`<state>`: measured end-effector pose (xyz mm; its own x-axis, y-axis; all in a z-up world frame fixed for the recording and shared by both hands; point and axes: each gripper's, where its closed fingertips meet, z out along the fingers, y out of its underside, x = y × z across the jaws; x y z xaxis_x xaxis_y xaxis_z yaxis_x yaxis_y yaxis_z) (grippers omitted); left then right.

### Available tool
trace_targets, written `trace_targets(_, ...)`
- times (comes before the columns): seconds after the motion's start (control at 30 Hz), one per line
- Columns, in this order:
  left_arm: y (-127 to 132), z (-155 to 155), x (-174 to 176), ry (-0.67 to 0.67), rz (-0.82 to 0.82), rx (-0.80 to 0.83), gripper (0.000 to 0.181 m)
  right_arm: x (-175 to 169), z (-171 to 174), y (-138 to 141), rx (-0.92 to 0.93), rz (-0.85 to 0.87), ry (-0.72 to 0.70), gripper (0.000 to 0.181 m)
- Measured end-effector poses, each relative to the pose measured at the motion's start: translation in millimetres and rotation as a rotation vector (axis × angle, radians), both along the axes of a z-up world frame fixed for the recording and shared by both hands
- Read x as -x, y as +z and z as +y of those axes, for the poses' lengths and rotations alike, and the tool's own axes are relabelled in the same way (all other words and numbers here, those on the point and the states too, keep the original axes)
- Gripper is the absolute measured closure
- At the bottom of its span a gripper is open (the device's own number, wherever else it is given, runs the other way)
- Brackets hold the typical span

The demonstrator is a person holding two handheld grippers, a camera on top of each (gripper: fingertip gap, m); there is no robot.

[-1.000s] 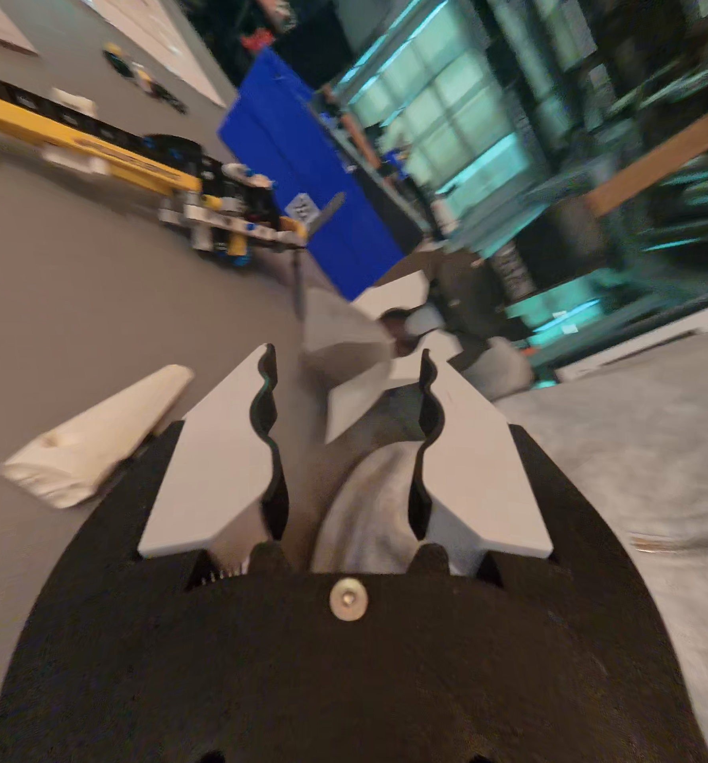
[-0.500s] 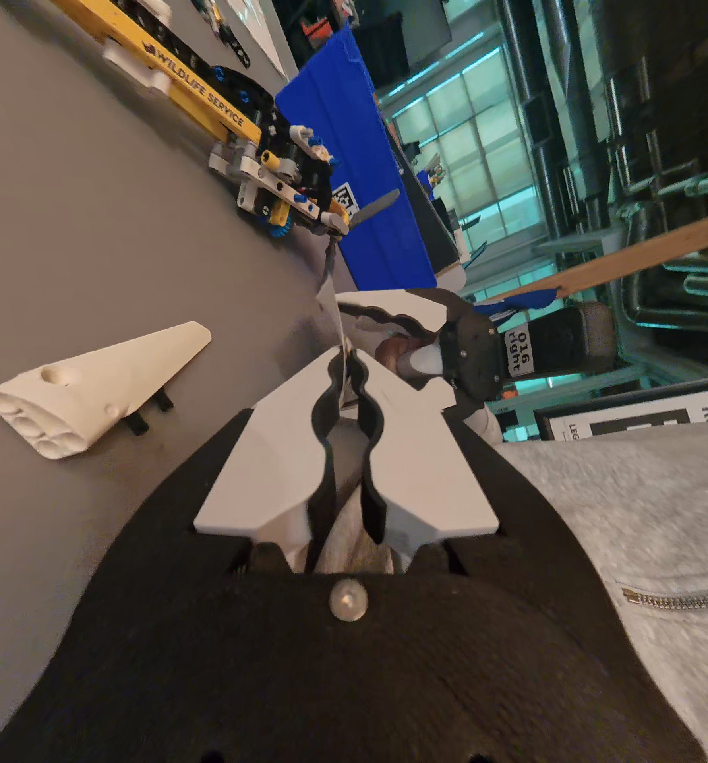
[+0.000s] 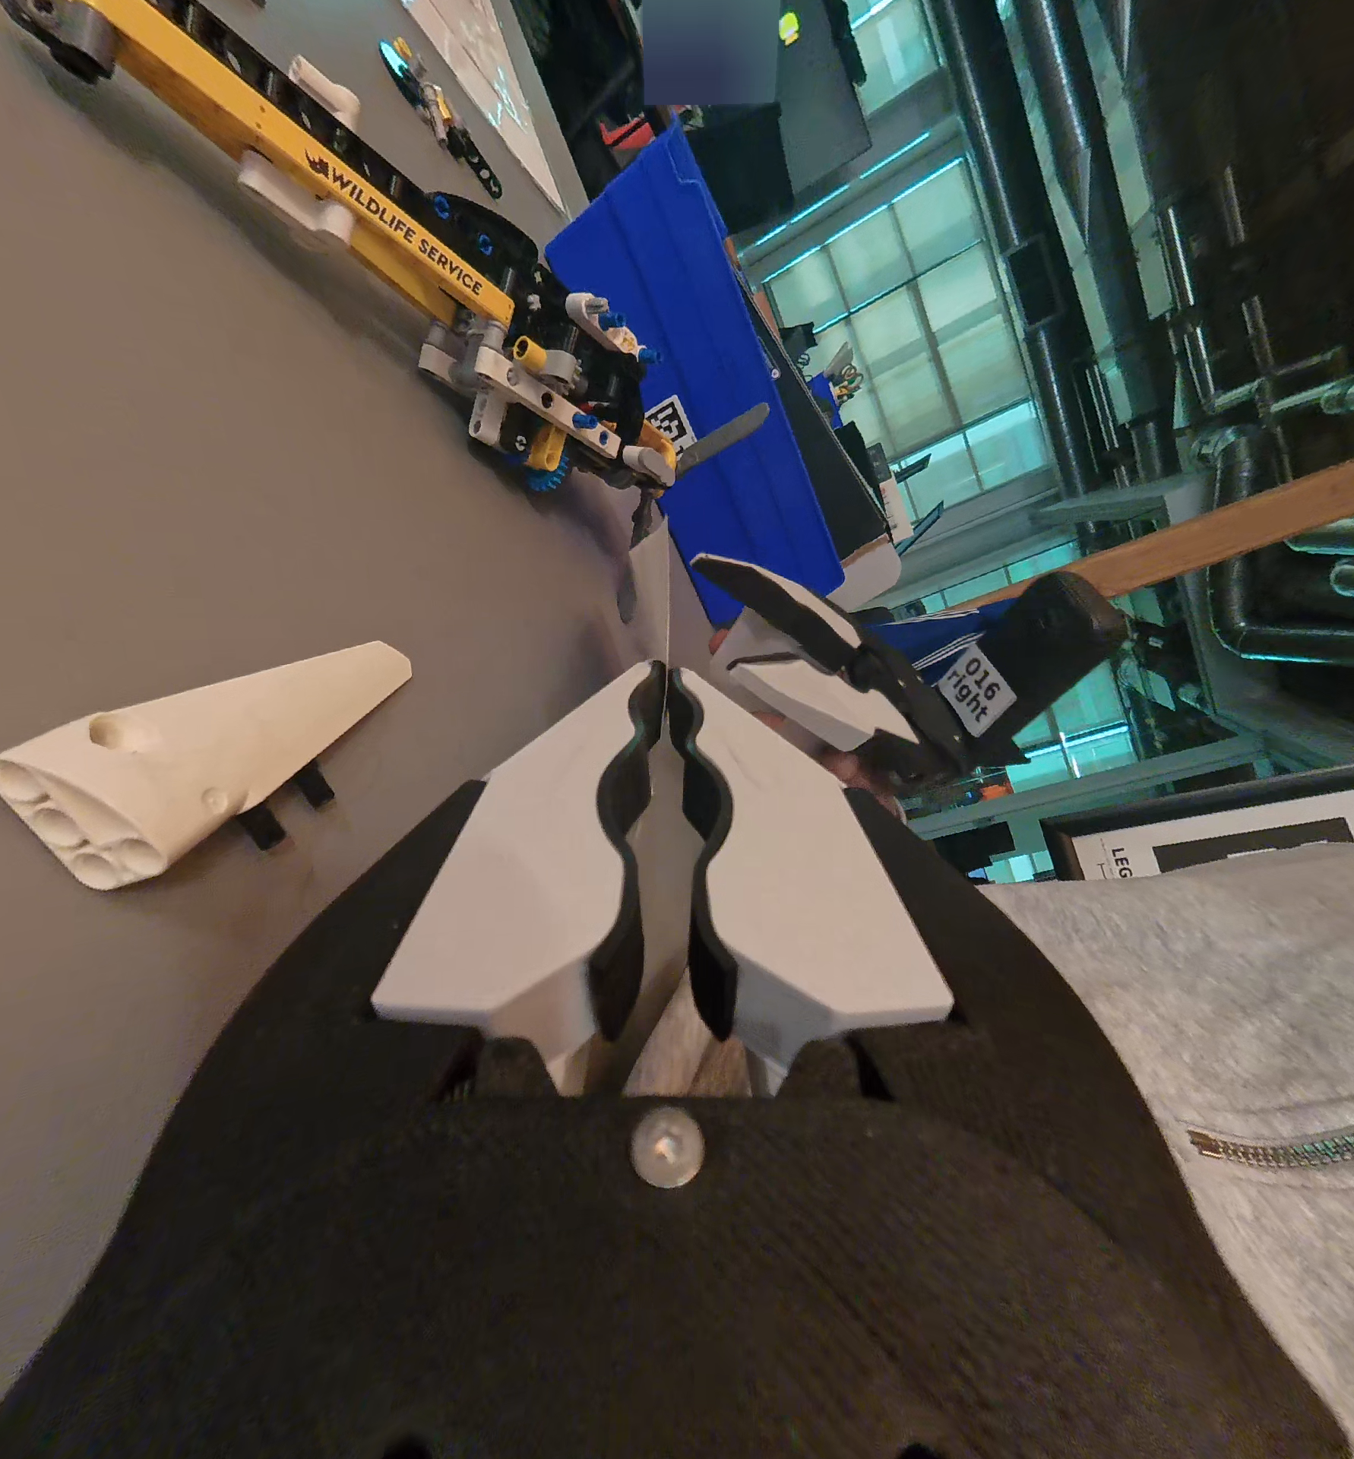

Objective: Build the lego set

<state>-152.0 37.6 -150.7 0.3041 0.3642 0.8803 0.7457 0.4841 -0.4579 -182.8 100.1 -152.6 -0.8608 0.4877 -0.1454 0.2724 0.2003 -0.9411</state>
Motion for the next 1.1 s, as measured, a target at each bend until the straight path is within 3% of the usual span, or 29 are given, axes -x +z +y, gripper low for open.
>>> trace_targets(0.23, 6.4, -5.5, 1.6, 0.025, 0.035, -0.027, 0.181, 1.5, 1.9, 4.3, 0.124, -0.142, 0.016, 0.129)
trace_targets(0.7, 32.2, -0.1, -16.6, -0.044, 0.191, -0.079, 0.181, 3.8, 2.9, -4.0, 0.161, -0.282, 0.018, 0.115)
trace_targets(0.9, 32.4, -5.1, -16.4, -0.024, 0.191, -0.09, 0.181, -11.8, -4.9, 4.9, 0.294, -0.404, 0.153, 0.144)
trace_targets(1.1, 31.5, -9.2, -14.5, -0.003, 0.187, -0.087, 0.181, -15.3, -6.4, 8.8, 0.326, -0.413, 0.186, 0.156)
